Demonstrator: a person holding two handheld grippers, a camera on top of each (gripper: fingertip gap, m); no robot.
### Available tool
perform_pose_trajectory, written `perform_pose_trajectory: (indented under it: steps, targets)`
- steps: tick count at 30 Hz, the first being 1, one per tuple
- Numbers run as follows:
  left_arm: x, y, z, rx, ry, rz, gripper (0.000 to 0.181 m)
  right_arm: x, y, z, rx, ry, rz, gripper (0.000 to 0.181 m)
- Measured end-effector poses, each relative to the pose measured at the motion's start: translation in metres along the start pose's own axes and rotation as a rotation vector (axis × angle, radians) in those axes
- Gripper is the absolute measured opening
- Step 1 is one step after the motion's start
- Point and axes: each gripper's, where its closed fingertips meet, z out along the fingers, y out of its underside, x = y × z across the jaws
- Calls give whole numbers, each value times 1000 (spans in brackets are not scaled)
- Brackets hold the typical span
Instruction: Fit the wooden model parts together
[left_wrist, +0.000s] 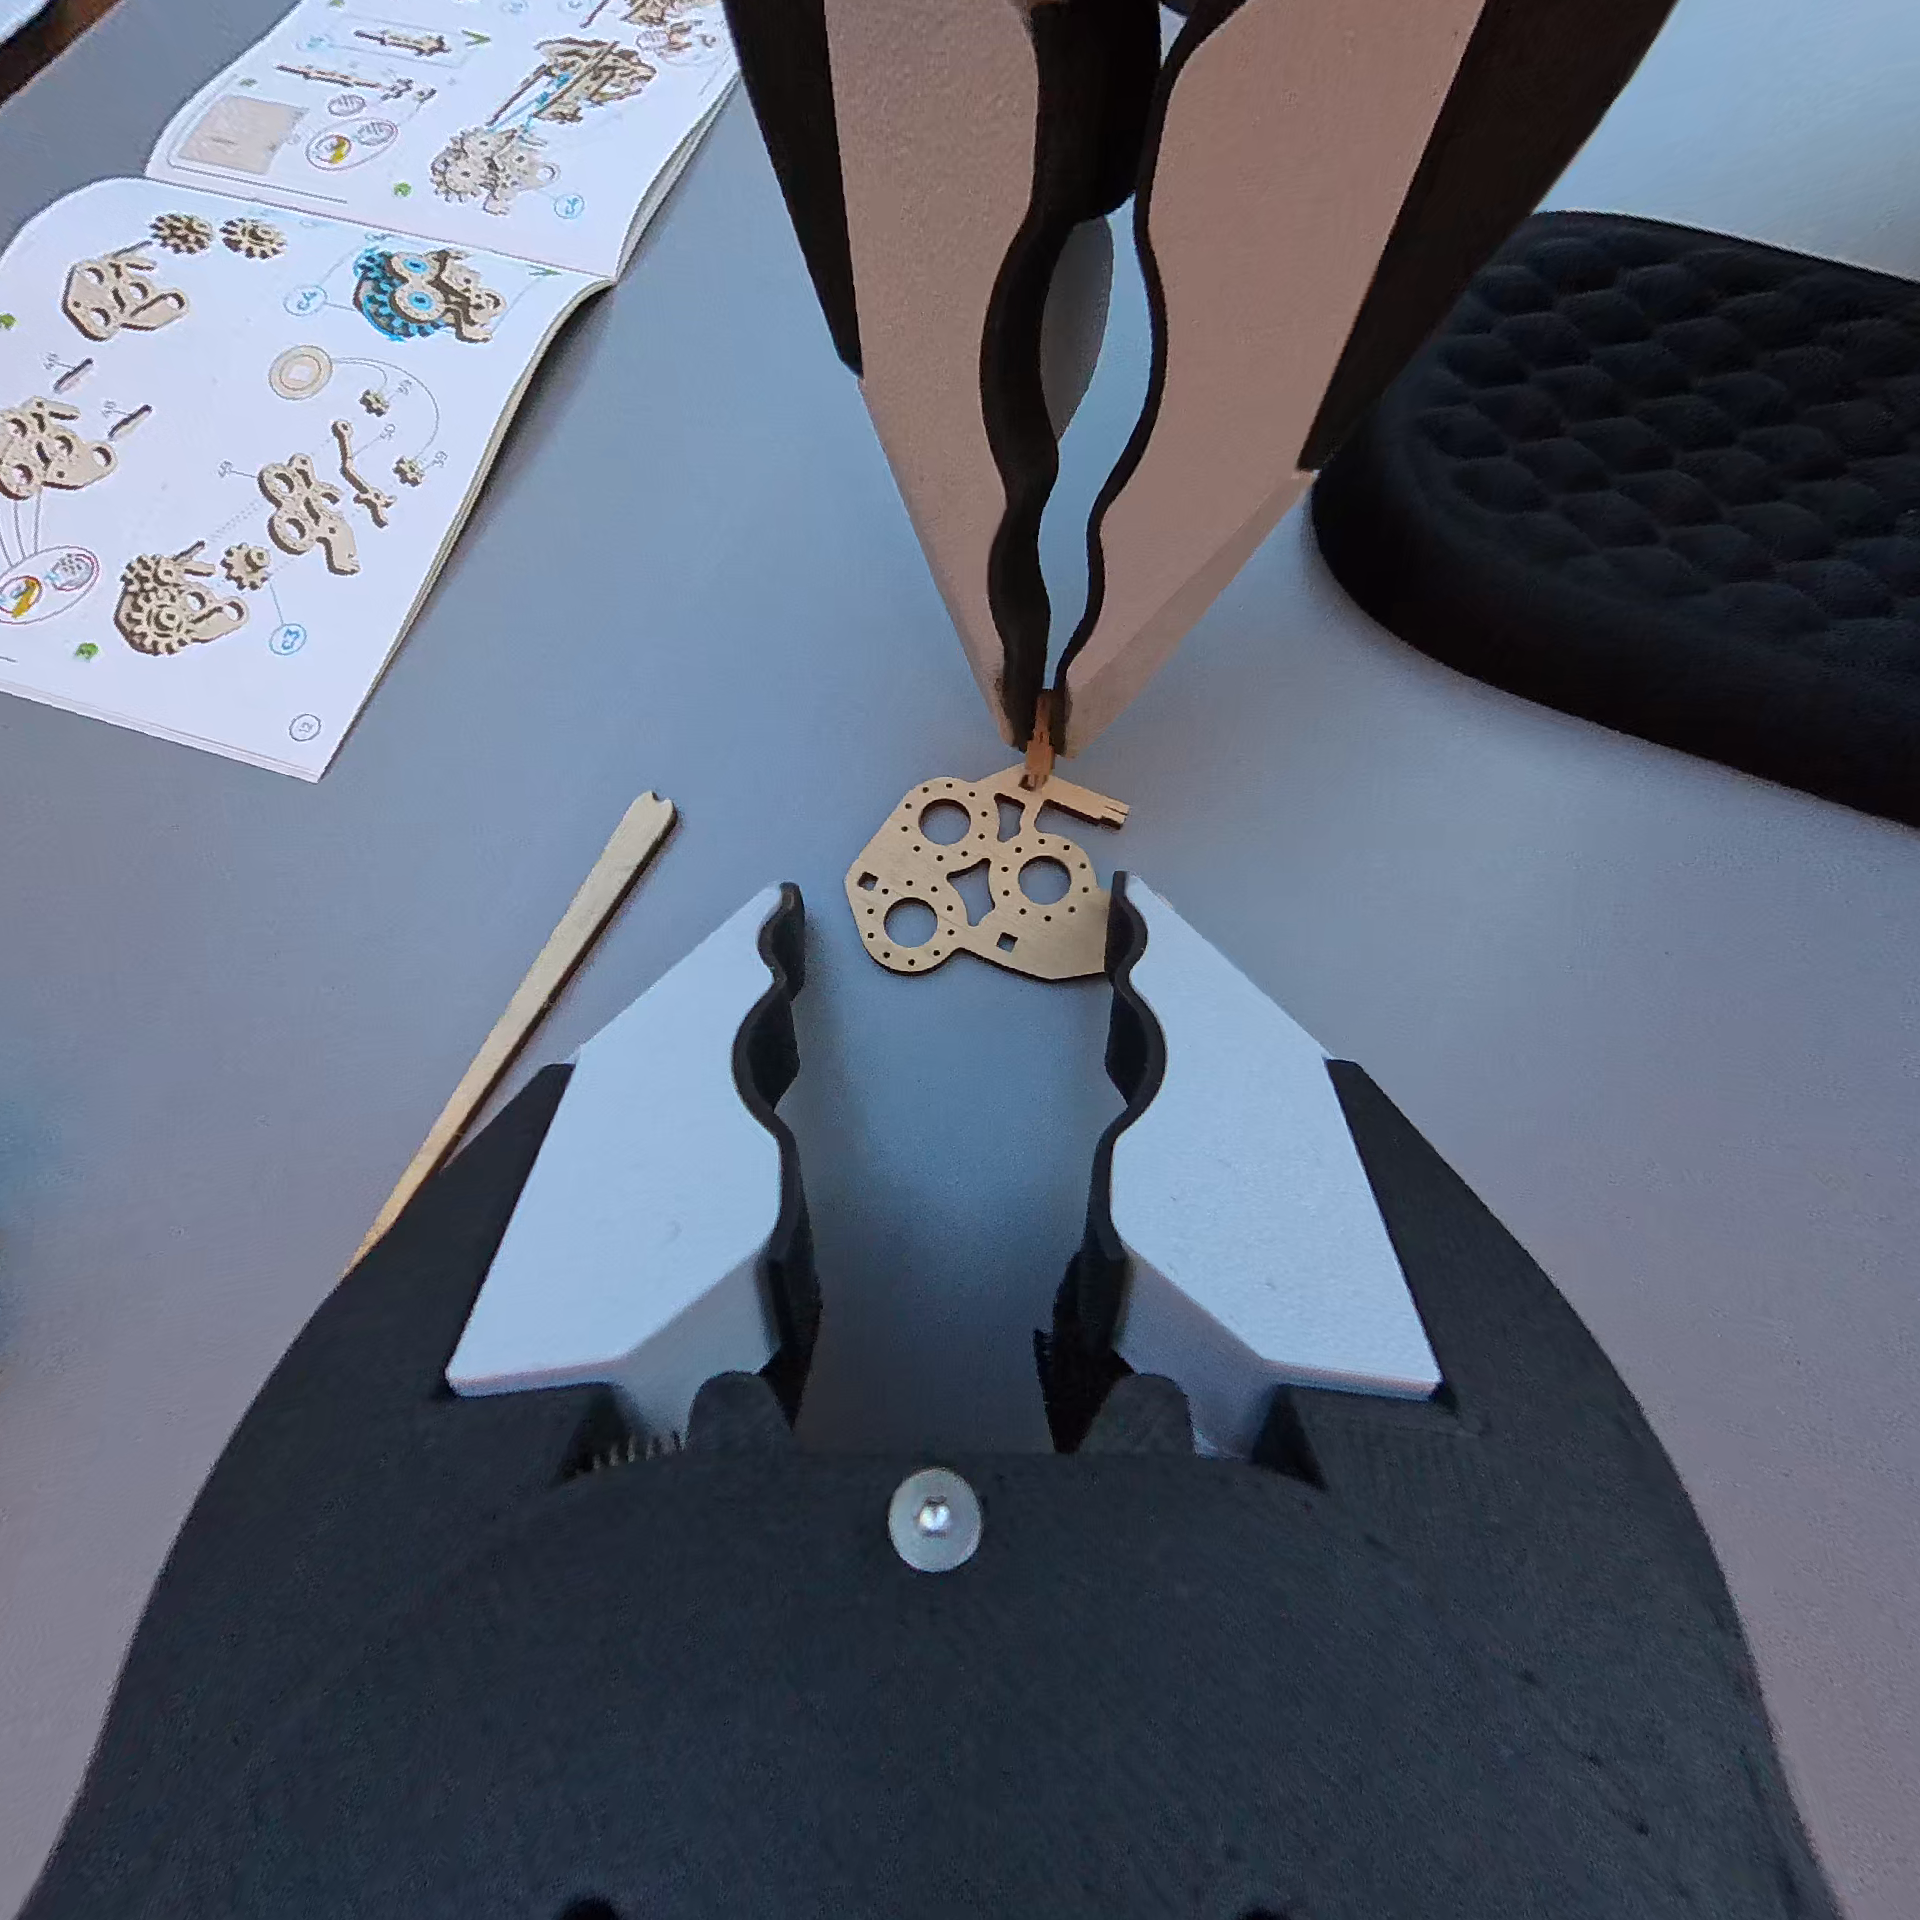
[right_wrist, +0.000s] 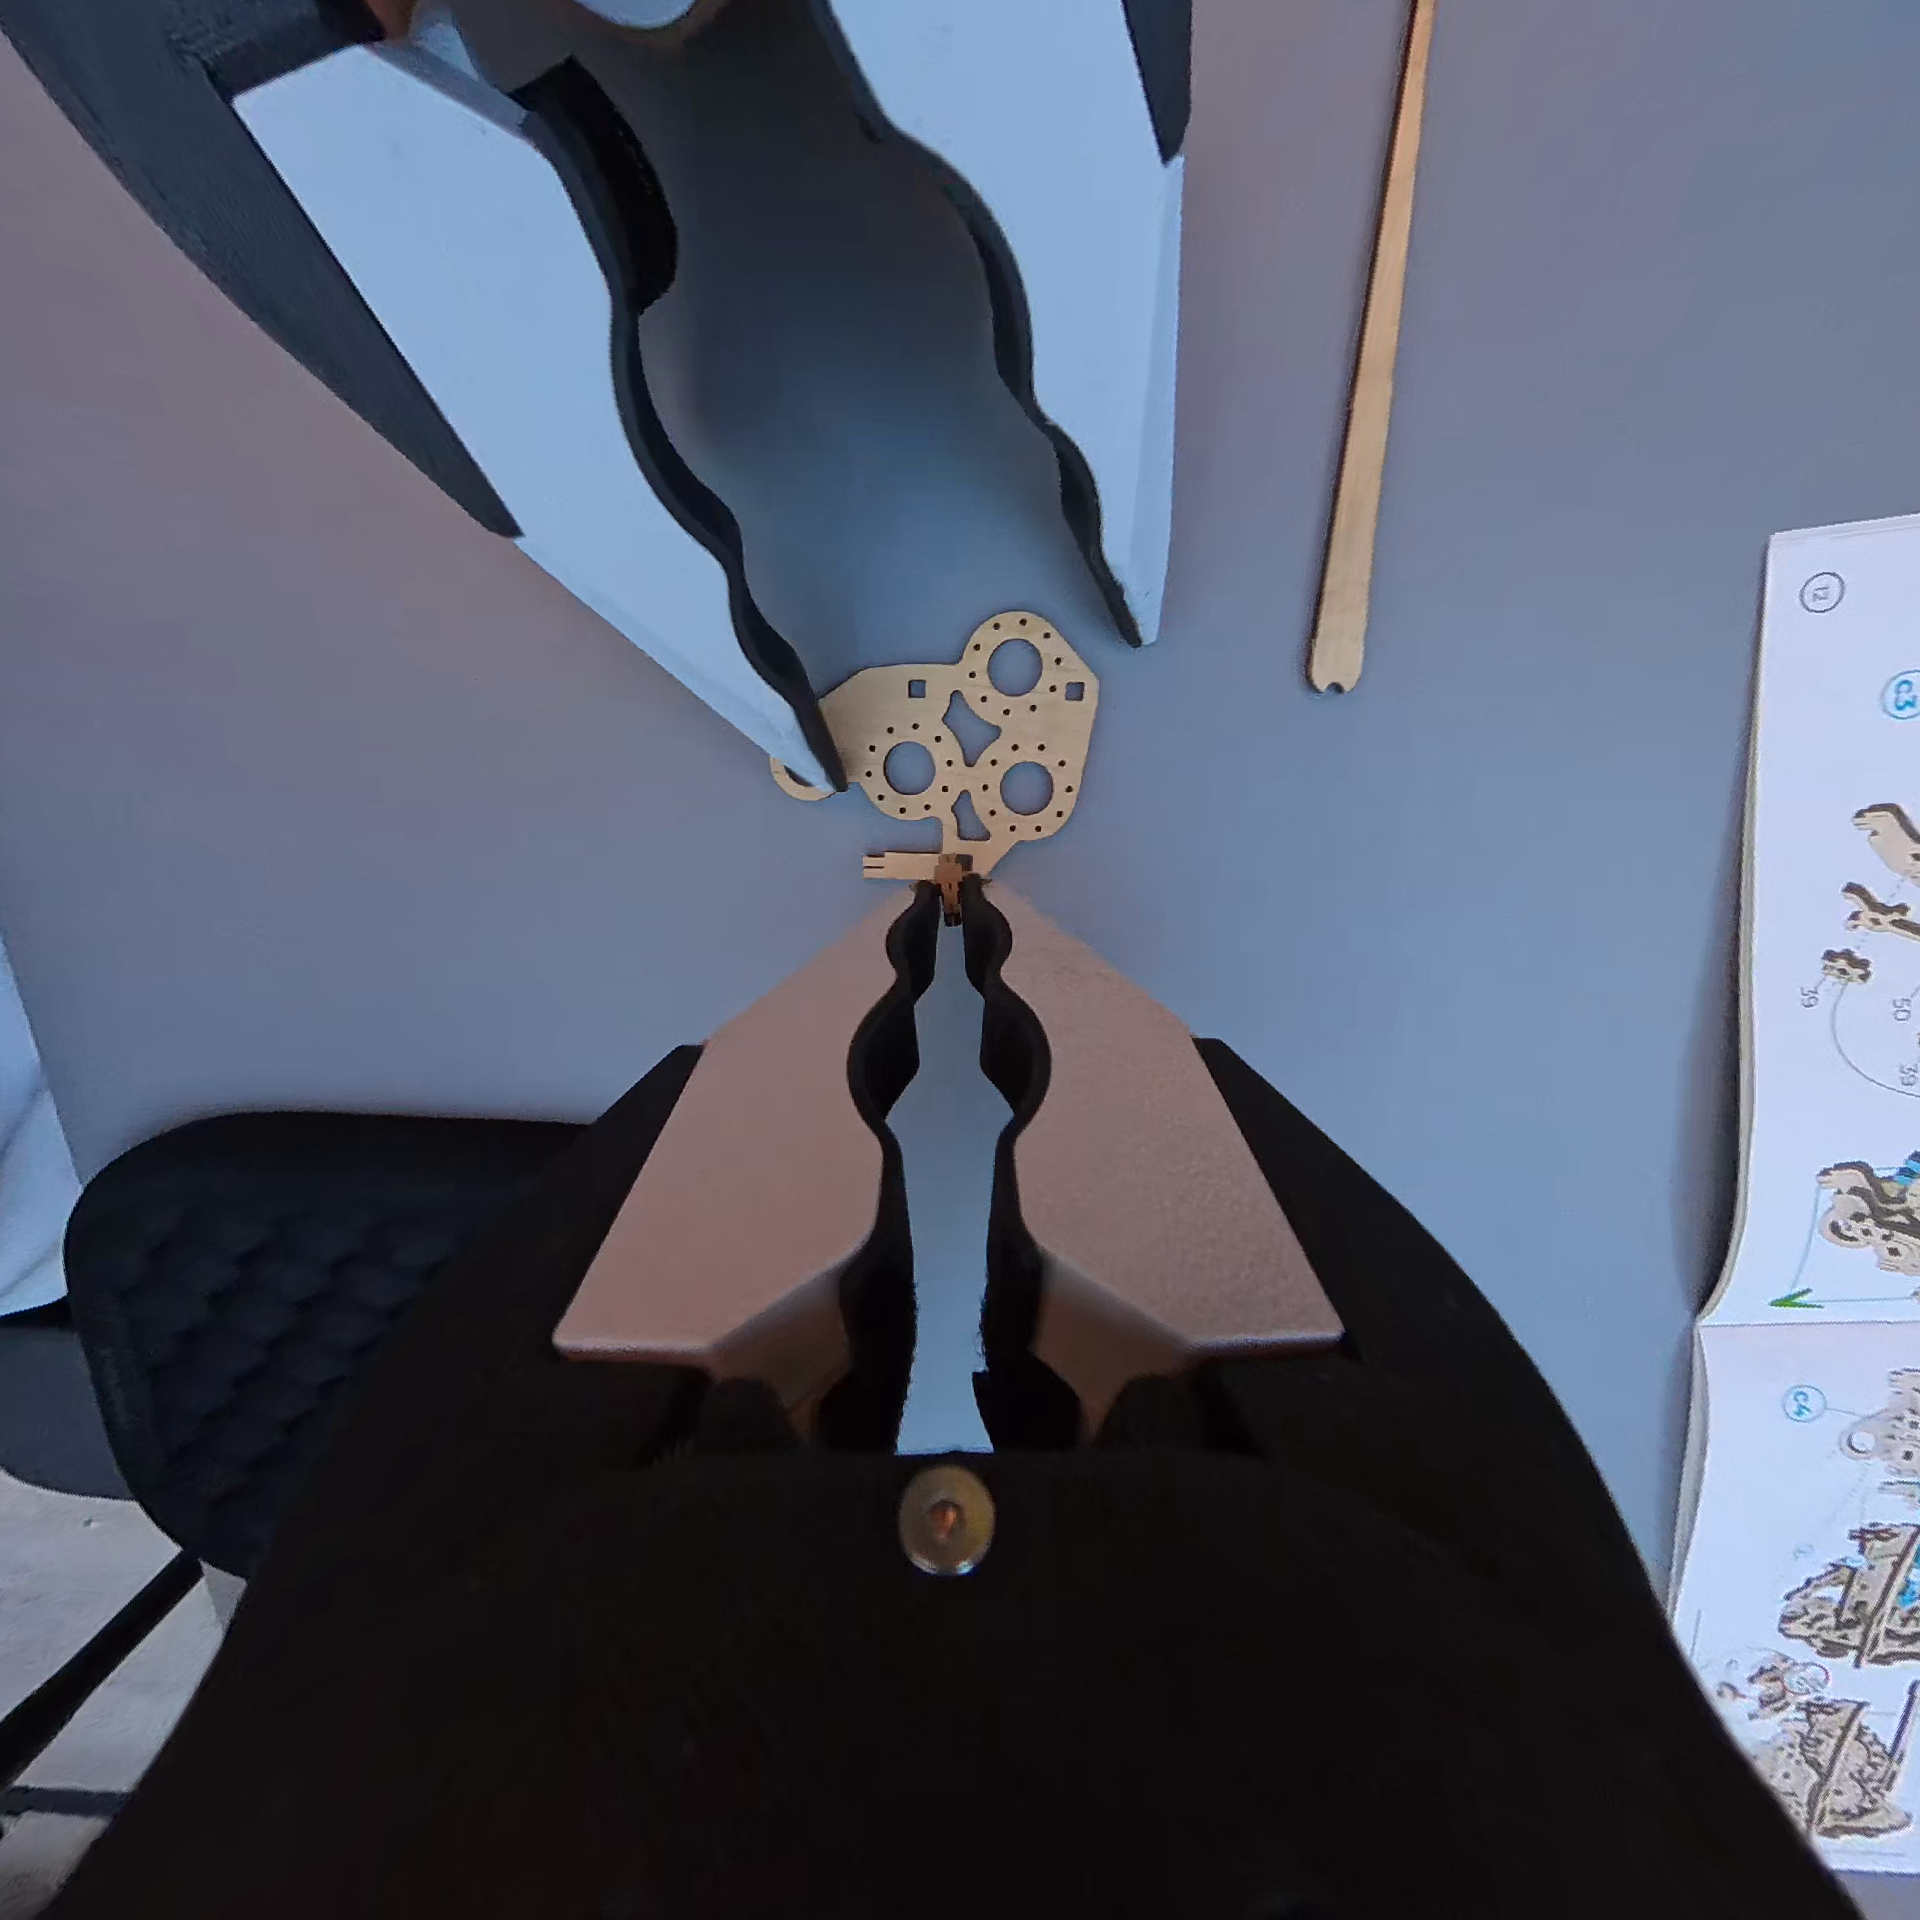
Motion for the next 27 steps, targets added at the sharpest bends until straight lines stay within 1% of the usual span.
perform_pose_trajectory:
  steps: [3,10,18,20,22,25,27]
  targets:
    - [4,0,1,-3,7,15,49,1,2,1,-25,13,-7,3]
    - [5,0,1,-4,5,7,49,3,3,2,-67,22,-5,3]
    - [5,0,1,-3,-11,-4,48,3,0,2,-187,35,-20,4]
    - [3,0,1,1,-19,-16,41,2,-1,2,-190,24,-12,4]
    - [3,0,1,-2,-16,-23,42,3,2,1,-211,21,-8,4]
    - [2,1,1,-4,-24,-27,44,3,2,1,-194,21,-6,4]
    - [1,2,0,-6,-28,-43,51,4,2,1,-183,25,1,4]
